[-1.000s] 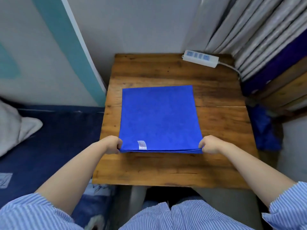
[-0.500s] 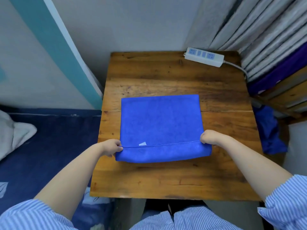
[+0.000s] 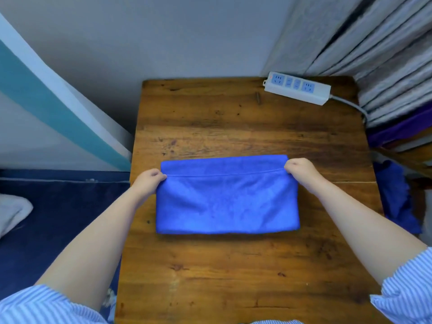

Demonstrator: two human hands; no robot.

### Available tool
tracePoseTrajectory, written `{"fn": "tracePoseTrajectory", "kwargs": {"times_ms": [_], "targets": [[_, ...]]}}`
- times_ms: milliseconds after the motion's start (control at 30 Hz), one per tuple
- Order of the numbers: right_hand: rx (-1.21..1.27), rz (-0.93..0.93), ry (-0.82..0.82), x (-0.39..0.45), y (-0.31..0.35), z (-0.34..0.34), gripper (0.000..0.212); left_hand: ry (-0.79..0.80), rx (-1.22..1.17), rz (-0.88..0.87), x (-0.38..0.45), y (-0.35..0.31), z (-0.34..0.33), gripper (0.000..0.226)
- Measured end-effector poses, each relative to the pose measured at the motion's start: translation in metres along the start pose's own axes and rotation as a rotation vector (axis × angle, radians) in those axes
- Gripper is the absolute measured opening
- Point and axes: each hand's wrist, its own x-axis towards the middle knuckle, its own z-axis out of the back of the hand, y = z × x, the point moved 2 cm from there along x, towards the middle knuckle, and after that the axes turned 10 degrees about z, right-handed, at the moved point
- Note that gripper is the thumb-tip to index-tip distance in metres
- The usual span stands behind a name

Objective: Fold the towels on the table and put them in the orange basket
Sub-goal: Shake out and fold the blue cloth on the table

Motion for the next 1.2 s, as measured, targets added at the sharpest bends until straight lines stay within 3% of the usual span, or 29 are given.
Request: {"fn": "tracePoseTrajectory", "kwargs": {"times_ms": [100,267,333,533,833,967,1200], "targets": [[0.073,0.010,-0.067,0.012,-0.002,0.002,0.041,-0.026,-0.077,-0.065,0.008,-0.012,0.005,0.028],[-0.013,0.035,-0.129,0.032,-0.001,-0.002,0.026,-0.148,-0.043,-0.134,0.024,-0.023,-0.002,0.026],[-0.048,0.042,-0.149,0.040,-0.001,-0.004,0.027,-0.204,0.018,-0.124,0.031,-0.024,-0.005,0.016],[-0.152,-0.031,-0.198,0.053,0.001,-0.014,0.037,-0.277,0.101,-0.072,0.050,-0.029,-0.013,0.017],[-0.301,-0.067,-0.177,0.053,0.001,-0.023,0.022,-0.365,0.240,-0.020,0.061,-0.028,-0.024,0.028],[-0.306,-0.075,-0.215,0.043,-0.002,-0.028,0.028,-0.458,0.262,-0.001,0.053,-0.026,-0.030,0.029],[-0.230,-0.111,-0.336,0.009,-0.007,-0.029,0.050,-0.514,0.055,0.045,0.025,0.004,-0.039,0.036]]}}
